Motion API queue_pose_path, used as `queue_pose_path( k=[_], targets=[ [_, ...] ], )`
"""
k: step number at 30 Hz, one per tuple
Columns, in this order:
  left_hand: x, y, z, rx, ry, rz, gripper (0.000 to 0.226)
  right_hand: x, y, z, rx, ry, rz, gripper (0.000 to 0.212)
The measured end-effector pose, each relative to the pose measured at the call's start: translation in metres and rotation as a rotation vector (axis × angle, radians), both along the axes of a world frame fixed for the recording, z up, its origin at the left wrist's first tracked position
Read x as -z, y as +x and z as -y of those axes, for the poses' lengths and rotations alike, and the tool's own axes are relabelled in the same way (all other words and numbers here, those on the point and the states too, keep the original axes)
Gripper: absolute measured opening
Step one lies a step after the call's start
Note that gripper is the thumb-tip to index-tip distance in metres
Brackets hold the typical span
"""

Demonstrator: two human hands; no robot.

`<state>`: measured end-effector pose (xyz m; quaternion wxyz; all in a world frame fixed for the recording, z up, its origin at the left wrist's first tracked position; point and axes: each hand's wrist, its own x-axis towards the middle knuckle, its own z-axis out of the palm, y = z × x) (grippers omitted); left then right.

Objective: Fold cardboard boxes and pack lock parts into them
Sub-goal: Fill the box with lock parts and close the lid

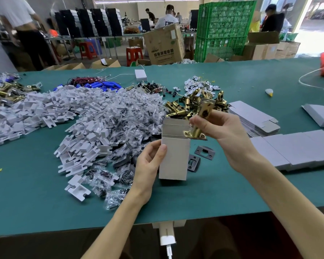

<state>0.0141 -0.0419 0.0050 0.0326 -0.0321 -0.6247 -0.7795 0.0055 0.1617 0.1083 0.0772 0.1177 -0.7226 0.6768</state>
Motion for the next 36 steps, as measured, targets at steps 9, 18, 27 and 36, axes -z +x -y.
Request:
queue_pose_path(
  k=[9, 18, 27, 36],
  targets=[
    [-0.008, 0.006, -0.002, 0.036, -0.012, -0.044, 0.055, -0.020, -0.005, 0.038, 0.200, 0.438, -0.332, 0.019],
    [-0.010, 0.006, -0.003, 0.044, 0.012, -0.055, 0.059, -0.006, -0.006, 0.045, 0.188, 0.613, -0.328, 0.032],
    [-0.011, 0.006, -0.001, 0.068, -0.006, -0.056, 0.057, -0.031, -0.007, 0.044, -0.028, 1.087, -0.294, 0.022],
    [-0.009, 0.006, 0.000, 0.122, 0.047, -0.029, 0.028, -0.040, -0.012, 0.053, -0.282, 1.287, -0.064, 0.025]
  ],
)
